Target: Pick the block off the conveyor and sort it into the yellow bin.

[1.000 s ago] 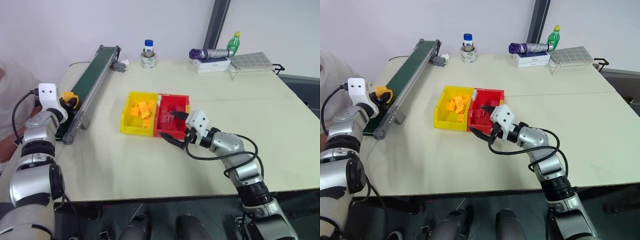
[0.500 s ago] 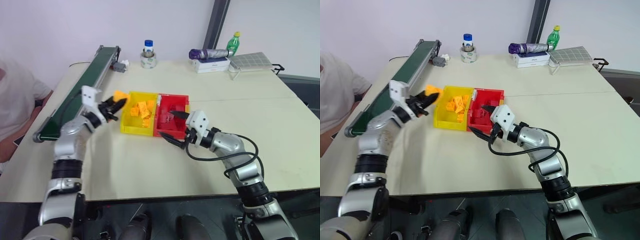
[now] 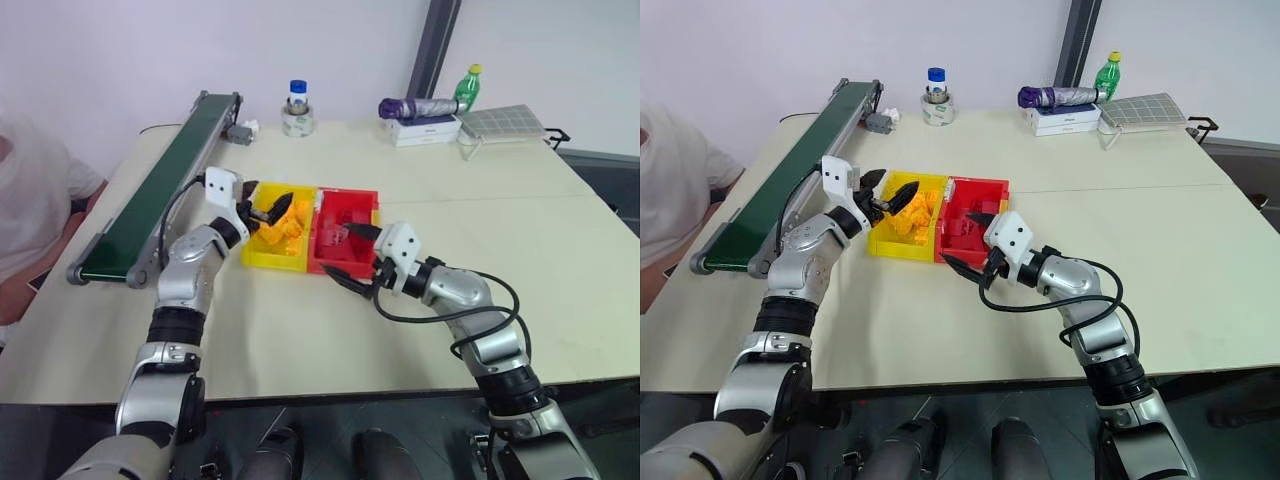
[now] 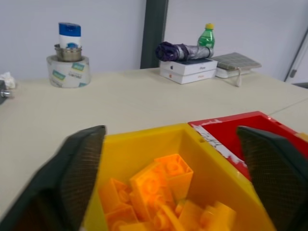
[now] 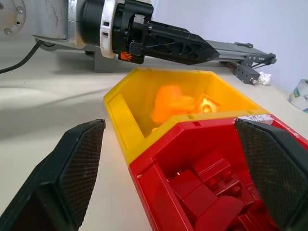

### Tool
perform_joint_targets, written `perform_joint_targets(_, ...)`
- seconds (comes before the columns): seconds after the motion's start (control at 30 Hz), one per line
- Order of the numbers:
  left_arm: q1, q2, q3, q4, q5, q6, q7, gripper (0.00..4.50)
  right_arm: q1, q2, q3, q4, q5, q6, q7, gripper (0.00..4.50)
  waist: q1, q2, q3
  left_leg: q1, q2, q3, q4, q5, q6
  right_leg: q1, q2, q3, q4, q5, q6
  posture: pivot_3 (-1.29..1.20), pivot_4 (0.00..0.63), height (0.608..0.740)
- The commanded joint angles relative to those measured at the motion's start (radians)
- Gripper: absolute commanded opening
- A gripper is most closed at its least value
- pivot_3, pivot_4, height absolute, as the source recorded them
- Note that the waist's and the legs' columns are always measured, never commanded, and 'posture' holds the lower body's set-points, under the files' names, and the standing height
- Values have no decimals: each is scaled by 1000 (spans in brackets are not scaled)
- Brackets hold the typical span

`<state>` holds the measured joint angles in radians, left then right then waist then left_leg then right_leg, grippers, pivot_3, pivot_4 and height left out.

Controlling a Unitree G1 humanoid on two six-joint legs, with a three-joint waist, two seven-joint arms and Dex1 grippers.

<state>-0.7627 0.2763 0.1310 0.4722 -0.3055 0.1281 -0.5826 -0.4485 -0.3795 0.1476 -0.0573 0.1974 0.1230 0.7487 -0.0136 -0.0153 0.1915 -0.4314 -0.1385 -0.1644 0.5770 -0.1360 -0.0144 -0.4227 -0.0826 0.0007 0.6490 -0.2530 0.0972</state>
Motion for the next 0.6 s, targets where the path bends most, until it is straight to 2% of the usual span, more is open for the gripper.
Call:
perform_joint_targets(0.03,8,36,17,-63,-13,-25,-37,4442,-10,-2,-16,-47,1,-15,-7,4500,-1,0,0,0,0,0,0,0,0,0,0,0,0,0,0,0,150,740)
perform_joint_targets(0.23,172,160,39,-318,-95,36,-173,4442,-15,-3,-10,-43,1,-17,0,4500,-6,0,0,0,0,0,-1,0,0,-1,0,1,0,0,0,0,150,740)
perform_joint_targets(0.37,327,269,51,-493,-130,141,-221,4442,-24,-15,-17,-35,6,-16,15,4500,-3,0,0,0,1,0,-1,0,0,-1,1,2,0,0,-1,0,150,740)
perform_joint_targets(0.6,453,364,119,-564,-171,182,-252,4442,-33,-6,-8,-28,6,-17,28,4500,3,1,0,0,1,0,-1,-1,-2,0,0,3,0,-2,-5,0,150,740)
